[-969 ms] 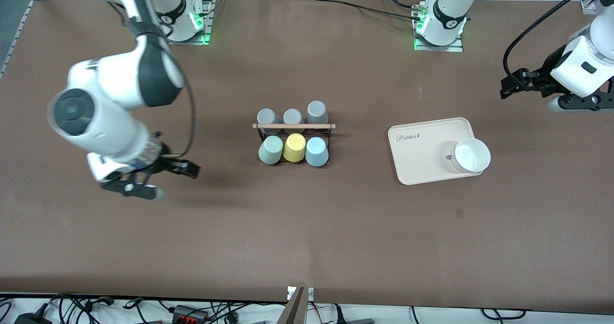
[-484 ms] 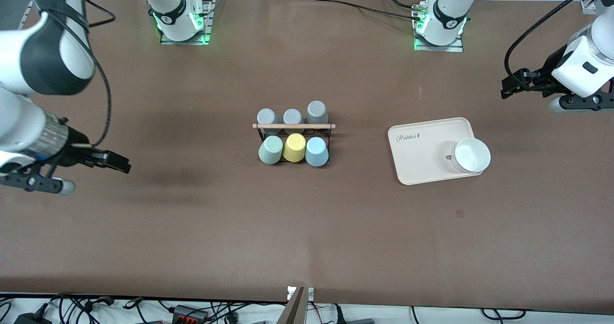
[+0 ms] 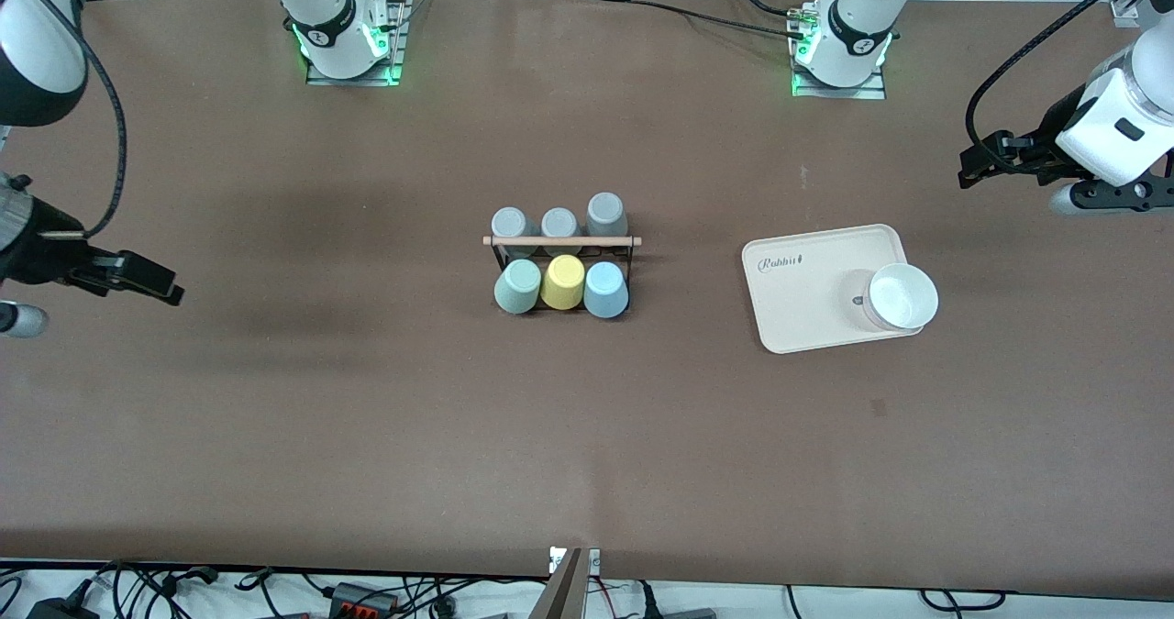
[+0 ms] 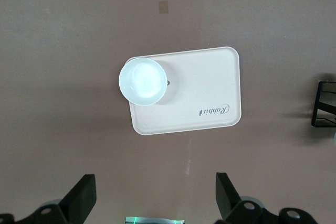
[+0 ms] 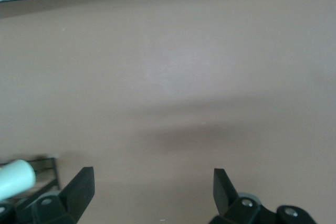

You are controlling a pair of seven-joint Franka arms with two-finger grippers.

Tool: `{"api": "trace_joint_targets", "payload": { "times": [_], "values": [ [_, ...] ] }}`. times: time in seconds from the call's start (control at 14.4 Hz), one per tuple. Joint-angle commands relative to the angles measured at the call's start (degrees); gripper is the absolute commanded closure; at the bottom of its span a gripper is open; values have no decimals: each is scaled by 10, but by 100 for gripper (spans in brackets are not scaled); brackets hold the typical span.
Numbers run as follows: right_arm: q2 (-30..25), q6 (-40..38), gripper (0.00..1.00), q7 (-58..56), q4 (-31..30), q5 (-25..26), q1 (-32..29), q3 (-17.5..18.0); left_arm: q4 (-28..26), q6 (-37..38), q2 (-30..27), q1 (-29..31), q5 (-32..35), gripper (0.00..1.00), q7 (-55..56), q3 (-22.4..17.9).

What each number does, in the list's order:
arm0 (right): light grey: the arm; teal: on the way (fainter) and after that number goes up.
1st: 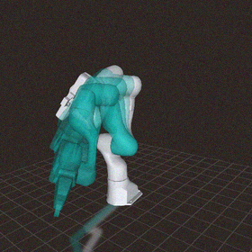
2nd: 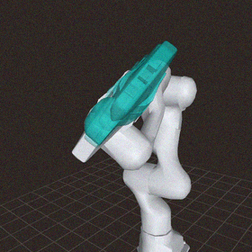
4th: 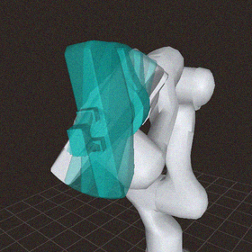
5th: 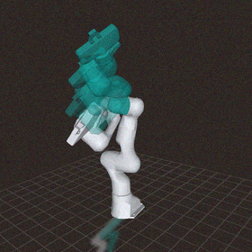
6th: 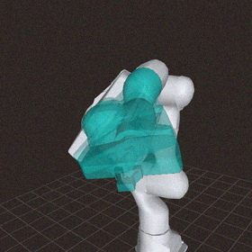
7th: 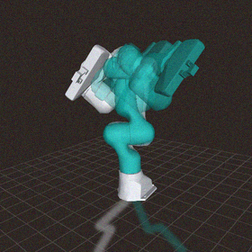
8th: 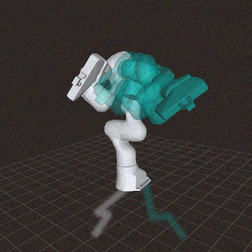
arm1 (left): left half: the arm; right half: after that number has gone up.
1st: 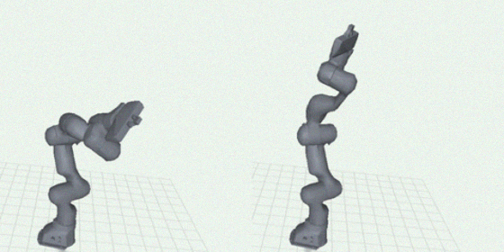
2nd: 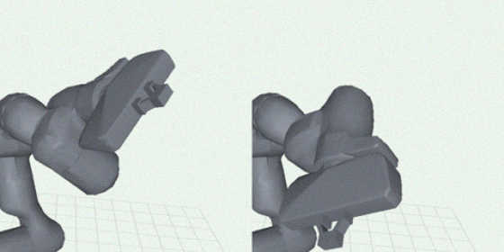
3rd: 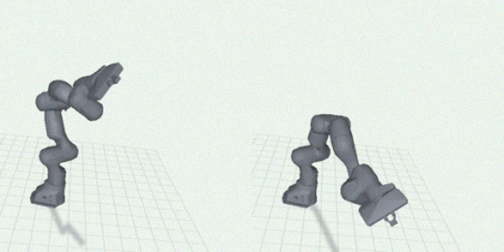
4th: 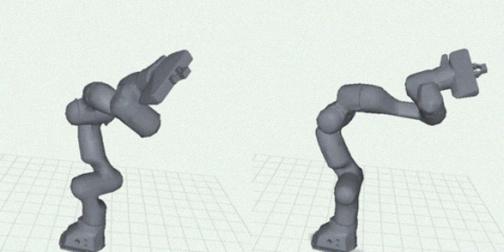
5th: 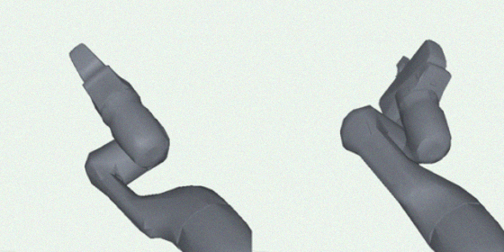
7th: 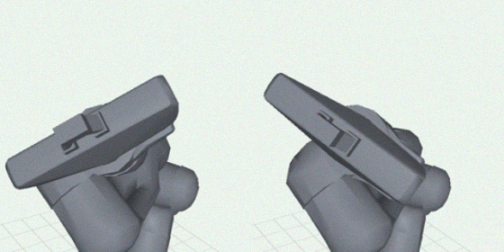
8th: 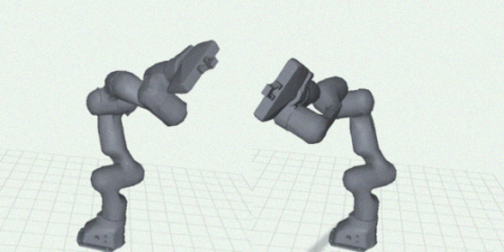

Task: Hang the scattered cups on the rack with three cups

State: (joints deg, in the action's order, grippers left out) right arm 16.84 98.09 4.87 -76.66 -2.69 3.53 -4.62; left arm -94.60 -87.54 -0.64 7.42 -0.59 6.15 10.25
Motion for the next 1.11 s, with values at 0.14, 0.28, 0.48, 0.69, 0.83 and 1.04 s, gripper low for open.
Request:
{"api": "trace_joint_targets", "payload": {
  "times": [0.14, 0.28, 0.48, 0.69, 0.83, 1.04],
  "values": [
    [-31, -15, 0, -62, -14, 46, -43, 43, 6, 11, -4, 6, -11, 0, -15, 0],
    [-41, -22, 0, -73, -21, 46, -45, 41, 6, 12, -4, 7, -11, 0, -15, 0],
    [-86, -16, 0, -68, -91, 41, -43, 42, 6, 12, -2, 7, -11, 0, -15, 0],
    [-145, 12, 0, -70, -181, 41, -42, 43, 6, 12, -2, 7, -11, 0, -16, 0],
    [-174, 46, 0, -74, -231, 41, -43, 43, 6, 12, -2, 7, -11, 0, -15, 0],
    [-173, 47, 0, -79, -237, 44, -43, 43, 6, 12, -2, 7, -11, 0, -15, 0]
  ]
}}
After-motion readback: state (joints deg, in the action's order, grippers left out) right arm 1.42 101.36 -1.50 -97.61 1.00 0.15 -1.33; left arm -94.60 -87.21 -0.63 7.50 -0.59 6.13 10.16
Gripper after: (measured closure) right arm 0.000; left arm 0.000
